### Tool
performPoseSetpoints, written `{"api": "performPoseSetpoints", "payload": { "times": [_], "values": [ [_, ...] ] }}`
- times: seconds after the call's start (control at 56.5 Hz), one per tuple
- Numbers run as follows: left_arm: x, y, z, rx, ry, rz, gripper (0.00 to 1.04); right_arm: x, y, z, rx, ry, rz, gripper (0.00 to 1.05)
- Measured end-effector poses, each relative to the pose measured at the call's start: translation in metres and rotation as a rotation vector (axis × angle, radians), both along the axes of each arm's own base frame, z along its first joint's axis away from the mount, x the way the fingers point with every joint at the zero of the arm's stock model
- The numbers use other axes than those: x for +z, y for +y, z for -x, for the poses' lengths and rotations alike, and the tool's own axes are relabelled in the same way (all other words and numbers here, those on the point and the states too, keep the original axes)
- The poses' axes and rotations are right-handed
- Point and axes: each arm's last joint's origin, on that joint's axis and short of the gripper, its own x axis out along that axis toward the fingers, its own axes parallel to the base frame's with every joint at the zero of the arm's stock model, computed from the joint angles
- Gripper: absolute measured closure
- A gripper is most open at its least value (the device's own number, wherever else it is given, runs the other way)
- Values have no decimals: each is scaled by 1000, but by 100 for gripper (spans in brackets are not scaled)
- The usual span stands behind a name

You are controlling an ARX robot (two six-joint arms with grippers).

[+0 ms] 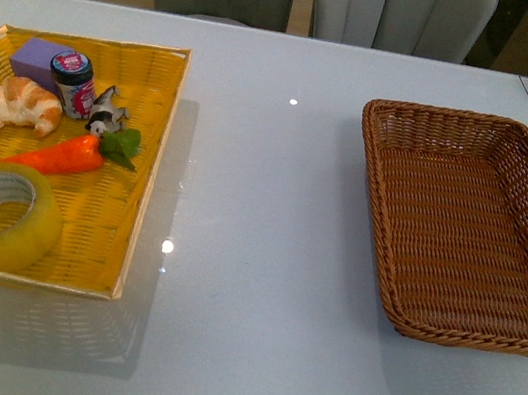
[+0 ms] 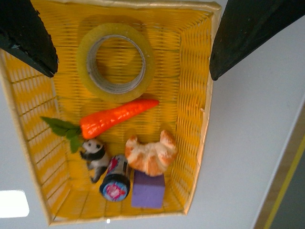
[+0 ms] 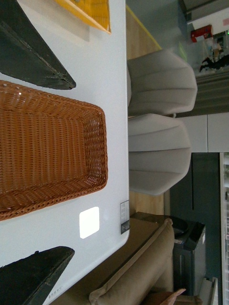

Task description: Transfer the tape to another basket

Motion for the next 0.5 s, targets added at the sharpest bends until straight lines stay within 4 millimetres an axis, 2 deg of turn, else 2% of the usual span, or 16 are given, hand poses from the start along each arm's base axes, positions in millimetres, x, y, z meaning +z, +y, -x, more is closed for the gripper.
{"api": "performPoseSetpoints", "payload": {
  "times": [0.124, 0.301, 0.495],
  "values": [
    [-38, 4, -26, 31, 125, 31, 9, 0, 0, 0, 0, 0, 0, 9],
    [-84, 8, -53, 69, 249, 56, 9, 0, 0, 0, 0, 0, 0, 9],
    [-102, 13, -69, 88, 284, 67, 9, 0, 0, 0, 0, 0, 0, 9]
  ]
}}
